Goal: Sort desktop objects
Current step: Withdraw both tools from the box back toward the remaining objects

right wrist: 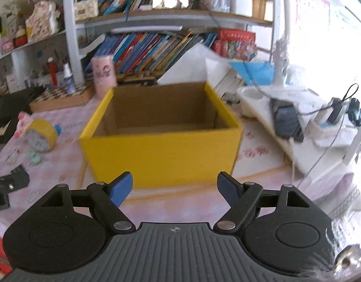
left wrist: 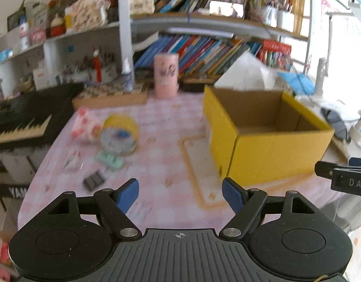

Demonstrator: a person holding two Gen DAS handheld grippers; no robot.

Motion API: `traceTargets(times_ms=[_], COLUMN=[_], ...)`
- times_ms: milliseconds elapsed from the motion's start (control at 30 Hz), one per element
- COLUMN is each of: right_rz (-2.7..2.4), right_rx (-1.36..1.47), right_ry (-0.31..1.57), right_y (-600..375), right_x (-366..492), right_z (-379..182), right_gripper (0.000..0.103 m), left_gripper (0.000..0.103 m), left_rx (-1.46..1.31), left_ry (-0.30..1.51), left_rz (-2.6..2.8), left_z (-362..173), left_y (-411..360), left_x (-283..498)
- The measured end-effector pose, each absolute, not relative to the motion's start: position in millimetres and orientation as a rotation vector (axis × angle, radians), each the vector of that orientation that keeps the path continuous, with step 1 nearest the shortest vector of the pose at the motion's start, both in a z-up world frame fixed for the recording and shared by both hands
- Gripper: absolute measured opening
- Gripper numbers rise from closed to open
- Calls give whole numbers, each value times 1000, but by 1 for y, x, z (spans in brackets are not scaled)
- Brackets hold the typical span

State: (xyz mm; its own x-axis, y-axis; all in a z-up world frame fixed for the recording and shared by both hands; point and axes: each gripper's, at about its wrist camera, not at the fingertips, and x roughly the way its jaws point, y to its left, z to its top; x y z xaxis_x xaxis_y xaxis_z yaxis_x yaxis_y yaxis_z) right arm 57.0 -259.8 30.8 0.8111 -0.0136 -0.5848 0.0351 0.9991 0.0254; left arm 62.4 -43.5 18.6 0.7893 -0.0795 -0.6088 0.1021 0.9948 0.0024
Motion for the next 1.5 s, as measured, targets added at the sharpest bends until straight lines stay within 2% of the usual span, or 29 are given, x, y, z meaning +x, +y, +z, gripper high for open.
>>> traceTargets(times_ms=[500,1500], right_rz=[141,291], right_rx=[-4,-78], right_ry=[726,751], right_y=[-169,-85], right_x=[8,8], right_z=[6,3], right_gripper=[80,83], left_gripper=[80,80], left_rx=[6,-9], left_ry=[755,738], left_rz=[-29,59], left_z=[-7,-3], left_y=[26,87], left_x=[13,-7])
